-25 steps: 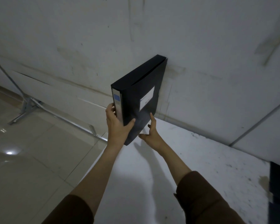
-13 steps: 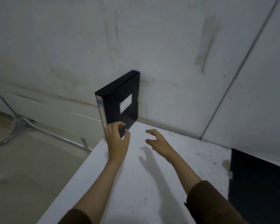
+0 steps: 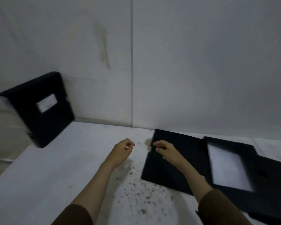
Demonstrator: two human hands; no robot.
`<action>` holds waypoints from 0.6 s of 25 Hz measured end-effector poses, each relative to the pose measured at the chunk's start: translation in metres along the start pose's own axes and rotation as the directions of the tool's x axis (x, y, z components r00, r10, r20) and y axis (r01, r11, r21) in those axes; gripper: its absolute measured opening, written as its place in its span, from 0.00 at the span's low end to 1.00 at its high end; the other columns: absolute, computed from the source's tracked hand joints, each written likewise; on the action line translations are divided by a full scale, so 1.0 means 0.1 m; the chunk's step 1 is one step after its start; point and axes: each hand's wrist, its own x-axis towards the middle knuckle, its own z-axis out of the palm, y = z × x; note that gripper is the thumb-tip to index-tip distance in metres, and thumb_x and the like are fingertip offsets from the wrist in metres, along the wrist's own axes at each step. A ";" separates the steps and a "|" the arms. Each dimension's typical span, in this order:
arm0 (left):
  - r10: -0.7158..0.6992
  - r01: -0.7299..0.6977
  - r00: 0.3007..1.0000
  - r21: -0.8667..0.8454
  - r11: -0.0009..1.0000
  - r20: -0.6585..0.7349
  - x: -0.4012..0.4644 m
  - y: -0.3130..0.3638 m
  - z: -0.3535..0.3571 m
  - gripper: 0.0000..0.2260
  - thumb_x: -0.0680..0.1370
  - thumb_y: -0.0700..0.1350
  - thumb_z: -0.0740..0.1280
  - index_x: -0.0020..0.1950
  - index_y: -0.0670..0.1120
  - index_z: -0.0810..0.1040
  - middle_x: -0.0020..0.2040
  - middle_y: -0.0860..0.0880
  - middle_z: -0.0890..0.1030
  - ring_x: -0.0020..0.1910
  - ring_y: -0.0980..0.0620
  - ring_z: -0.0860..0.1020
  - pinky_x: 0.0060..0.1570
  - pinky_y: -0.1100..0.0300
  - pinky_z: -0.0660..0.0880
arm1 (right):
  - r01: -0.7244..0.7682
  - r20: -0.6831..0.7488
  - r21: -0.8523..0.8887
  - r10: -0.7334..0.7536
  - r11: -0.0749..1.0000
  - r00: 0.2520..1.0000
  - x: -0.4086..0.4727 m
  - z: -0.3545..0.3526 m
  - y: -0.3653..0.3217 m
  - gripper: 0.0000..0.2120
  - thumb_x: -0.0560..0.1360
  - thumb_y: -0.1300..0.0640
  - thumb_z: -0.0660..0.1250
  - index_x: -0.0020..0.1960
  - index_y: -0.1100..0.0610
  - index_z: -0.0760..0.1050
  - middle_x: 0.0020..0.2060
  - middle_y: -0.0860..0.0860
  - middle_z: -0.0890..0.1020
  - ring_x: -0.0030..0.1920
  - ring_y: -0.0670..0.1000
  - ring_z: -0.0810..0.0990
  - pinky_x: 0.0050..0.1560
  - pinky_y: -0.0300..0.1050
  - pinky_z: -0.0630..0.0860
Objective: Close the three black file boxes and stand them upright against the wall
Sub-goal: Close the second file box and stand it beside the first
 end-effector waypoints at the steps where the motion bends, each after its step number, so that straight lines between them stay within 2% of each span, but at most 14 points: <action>1: -0.002 0.001 0.999 0.016 1.000 0.046 0.02 0.10 0.24 0.08 0.79 0.40 0.57 0.52 0.45 0.76 0.55 0.46 0.78 0.49 0.51 0.74 0.43 0.62 0.70 | -0.016 -0.038 -0.010 0.016 1.000 0.999 -0.10 -0.24 0.20 0.13 0.78 0.62 0.60 0.61 0.57 0.73 0.61 0.53 0.75 0.56 0.47 0.73 0.43 0.31 0.70; 3: -0.014 0.011 0.995 0.031 0.999 0.098 0.04 0.23 0.63 0.09 0.79 0.40 0.57 0.54 0.45 0.75 0.57 0.45 0.78 0.50 0.51 0.74 0.47 0.62 0.70 | -0.062 -0.109 -0.022 0.059 0.998 0.992 -0.26 -0.63 0.57 0.12 0.78 0.63 0.60 0.60 0.58 0.73 0.61 0.54 0.76 0.58 0.49 0.74 0.45 0.33 0.71; 6: -0.039 0.031 0.986 0.055 0.998 0.164 0.02 0.30 1.16 0.10 0.79 0.39 0.59 0.58 0.44 0.74 0.61 0.45 0.76 0.55 0.52 0.73 0.55 0.61 0.70 | -0.146 -0.196 -0.037 0.136 0.989 0.971 -0.51 -1.10 1.08 0.13 0.77 0.64 0.60 0.61 0.59 0.72 0.63 0.56 0.75 0.63 0.53 0.73 0.57 0.40 0.69; 9: -0.092 0.052 0.972 0.183 0.982 0.215 0.00 0.25 1.52 0.13 0.79 0.41 0.59 0.64 0.44 0.70 0.65 0.44 0.71 0.63 0.48 0.71 0.63 0.56 0.69 | -0.237 -0.306 -0.068 0.206 0.969 0.929 -0.74 -1.40 1.50 0.16 0.76 0.63 0.60 0.64 0.57 0.69 0.67 0.57 0.71 0.67 0.55 0.70 0.64 0.45 0.65; 11: -0.156 0.083 0.961 0.297 0.951 0.230 -0.01 0.20 1.69 0.17 0.79 0.44 0.59 0.67 0.46 0.67 0.67 0.44 0.68 0.66 0.46 0.68 0.65 0.53 0.69 | -0.318 -0.365 -0.159 0.244 0.935 0.898 -0.86 -1.52 1.74 0.19 0.76 0.61 0.60 0.67 0.54 0.66 0.69 0.57 0.68 0.68 0.57 0.67 0.67 0.52 0.64; 13: -0.227 0.137 0.949 0.367 0.920 0.217 -0.03 0.14 1.79 0.20 0.79 0.46 0.59 0.70 0.45 0.63 0.71 0.43 0.64 0.68 0.44 0.65 0.66 0.52 0.67 | -0.401 -0.377 -0.301 0.278 0.865 0.884 -0.96 -1.56 1.92 0.23 0.77 0.56 0.60 0.71 0.51 0.62 0.73 0.56 0.62 0.73 0.59 0.60 0.71 0.59 0.59; 15: -0.286 0.183 0.936 0.408 0.894 0.207 -0.04 0.06 1.84 0.23 0.79 0.46 0.59 0.73 0.44 0.59 0.74 0.43 0.59 0.71 0.42 0.61 0.68 0.51 0.64 | -0.439 -0.338 -0.409 0.314 0.800 0.887 -1.04 -1.53 2.05 0.24 0.78 0.48 0.57 0.73 0.45 0.56 0.77 0.54 0.52 0.76 0.61 0.47 0.74 0.61 0.47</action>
